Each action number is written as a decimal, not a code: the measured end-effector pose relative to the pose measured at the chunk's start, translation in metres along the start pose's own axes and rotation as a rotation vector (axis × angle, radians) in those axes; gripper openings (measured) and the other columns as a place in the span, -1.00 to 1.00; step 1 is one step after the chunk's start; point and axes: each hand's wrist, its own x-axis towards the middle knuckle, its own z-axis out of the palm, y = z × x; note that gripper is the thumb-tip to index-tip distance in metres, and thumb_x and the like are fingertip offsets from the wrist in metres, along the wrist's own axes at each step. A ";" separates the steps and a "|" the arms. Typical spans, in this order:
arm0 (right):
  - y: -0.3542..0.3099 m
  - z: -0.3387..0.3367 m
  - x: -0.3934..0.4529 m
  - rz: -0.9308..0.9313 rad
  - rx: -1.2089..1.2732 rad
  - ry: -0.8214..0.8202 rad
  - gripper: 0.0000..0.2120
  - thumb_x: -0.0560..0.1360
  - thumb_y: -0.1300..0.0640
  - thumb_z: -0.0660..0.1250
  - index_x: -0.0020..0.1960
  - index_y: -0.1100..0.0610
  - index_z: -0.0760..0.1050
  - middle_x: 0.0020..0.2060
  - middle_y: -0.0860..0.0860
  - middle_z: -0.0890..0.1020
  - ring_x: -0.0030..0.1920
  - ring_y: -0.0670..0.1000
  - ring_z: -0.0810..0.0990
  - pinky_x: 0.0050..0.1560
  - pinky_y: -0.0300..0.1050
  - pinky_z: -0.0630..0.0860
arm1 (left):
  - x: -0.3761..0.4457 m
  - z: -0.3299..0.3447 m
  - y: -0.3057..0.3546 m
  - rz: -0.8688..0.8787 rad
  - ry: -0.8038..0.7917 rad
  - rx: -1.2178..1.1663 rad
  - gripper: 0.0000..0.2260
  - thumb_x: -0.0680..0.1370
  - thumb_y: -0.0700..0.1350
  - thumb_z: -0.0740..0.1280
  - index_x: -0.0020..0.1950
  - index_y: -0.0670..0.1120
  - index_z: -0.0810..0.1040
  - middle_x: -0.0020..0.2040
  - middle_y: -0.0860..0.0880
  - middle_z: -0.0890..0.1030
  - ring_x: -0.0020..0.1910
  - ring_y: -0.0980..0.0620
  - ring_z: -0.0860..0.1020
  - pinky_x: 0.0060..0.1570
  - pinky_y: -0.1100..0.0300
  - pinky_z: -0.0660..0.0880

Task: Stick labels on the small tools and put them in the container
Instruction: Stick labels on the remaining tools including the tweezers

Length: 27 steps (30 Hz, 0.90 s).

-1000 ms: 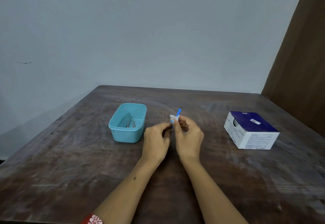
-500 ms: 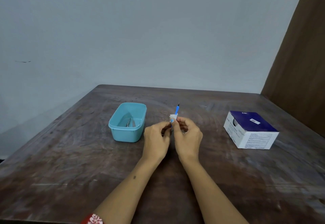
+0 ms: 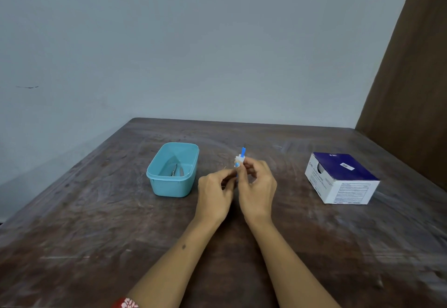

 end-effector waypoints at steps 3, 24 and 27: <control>0.003 0.002 0.000 -0.011 -0.061 -0.012 -0.89 0.49 0.22 0.34 -0.01 0.12 0.61 -0.18 -0.07 0.56 -0.16 -0.05 0.57 -0.07 -0.05 0.53 | 0.000 0.000 0.002 0.003 0.011 0.029 -0.75 0.47 -0.28 0.36 0.13 -0.10 0.62 -0.05 -0.02 0.70 -0.10 0.21 0.62 -0.01 0.28 0.56; 0.007 0.001 -0.001 -0.186 -0.548 -0.314 -0.87 0.53 0.17 0.26 -0.04 0.17 0.58 -0.17 0.08 0.55 -0.10 0.08 0.50 -0.01 -0.03 0.34 | 0.010 -0.011 0.014 0.031 0.308 -0.170 -0.87 0.49 -0.23 0.37 0.01 -0.16 0.64 -0.13 0.07 0.64 -0.09 0.30 0.59 -0.09 0.48 0.48; 0.009 -0.001 0.000 -0.136 -0.606 -0.377 -0.83 0.56 0.13 0.22 -0.02 0.15 0.57 -0.14 0.07 0.54 -0.06 0.08 0.48 0.02 -0.04 0.31 | 0.011 -0.011 0.012 0.022 0.320 -0.191 -0.87 0.49 -0.21 0.37 0.02 -0.18 0.64 -0.13 0.06 0.65 -0.11 0.28 0.60 -0.10 0.46 0.50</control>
